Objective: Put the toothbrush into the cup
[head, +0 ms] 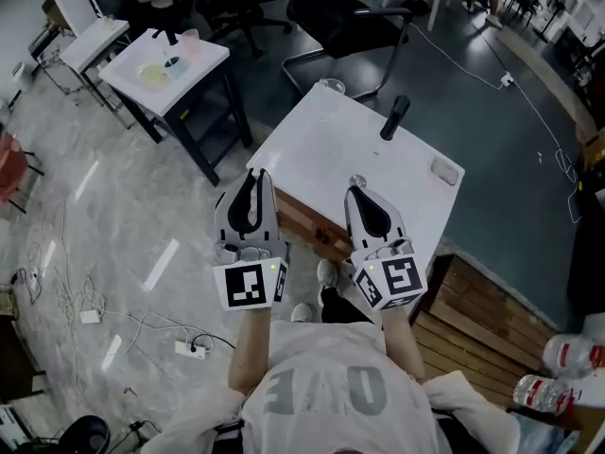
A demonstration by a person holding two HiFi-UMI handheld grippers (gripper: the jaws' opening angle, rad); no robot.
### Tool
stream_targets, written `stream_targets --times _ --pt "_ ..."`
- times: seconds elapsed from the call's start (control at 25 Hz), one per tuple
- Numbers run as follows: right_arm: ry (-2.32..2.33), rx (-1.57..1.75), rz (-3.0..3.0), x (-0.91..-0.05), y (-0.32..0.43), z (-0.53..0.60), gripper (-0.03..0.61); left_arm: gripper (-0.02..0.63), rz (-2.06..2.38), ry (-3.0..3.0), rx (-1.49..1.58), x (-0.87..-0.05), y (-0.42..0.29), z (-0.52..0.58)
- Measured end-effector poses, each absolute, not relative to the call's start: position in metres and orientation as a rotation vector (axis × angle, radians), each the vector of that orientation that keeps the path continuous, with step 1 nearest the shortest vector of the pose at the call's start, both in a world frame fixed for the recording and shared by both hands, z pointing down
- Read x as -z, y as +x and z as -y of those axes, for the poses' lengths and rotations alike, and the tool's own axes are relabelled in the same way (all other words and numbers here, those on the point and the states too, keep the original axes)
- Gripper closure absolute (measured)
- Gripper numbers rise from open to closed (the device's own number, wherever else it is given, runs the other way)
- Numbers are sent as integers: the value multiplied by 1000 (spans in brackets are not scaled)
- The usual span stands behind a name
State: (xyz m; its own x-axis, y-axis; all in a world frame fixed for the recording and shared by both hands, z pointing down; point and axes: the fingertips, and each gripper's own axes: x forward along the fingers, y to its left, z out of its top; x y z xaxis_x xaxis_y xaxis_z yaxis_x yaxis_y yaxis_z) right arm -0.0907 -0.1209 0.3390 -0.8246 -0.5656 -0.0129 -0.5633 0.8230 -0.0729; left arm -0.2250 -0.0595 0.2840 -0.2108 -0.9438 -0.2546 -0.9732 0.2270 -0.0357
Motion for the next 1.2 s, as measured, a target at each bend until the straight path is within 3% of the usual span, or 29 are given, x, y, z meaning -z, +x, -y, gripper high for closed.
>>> stream_targets --times 1.2 --pt "-819 148 -3006 -354 -120 277 545 555 -2307 -1866 -22 -313 -240 230"
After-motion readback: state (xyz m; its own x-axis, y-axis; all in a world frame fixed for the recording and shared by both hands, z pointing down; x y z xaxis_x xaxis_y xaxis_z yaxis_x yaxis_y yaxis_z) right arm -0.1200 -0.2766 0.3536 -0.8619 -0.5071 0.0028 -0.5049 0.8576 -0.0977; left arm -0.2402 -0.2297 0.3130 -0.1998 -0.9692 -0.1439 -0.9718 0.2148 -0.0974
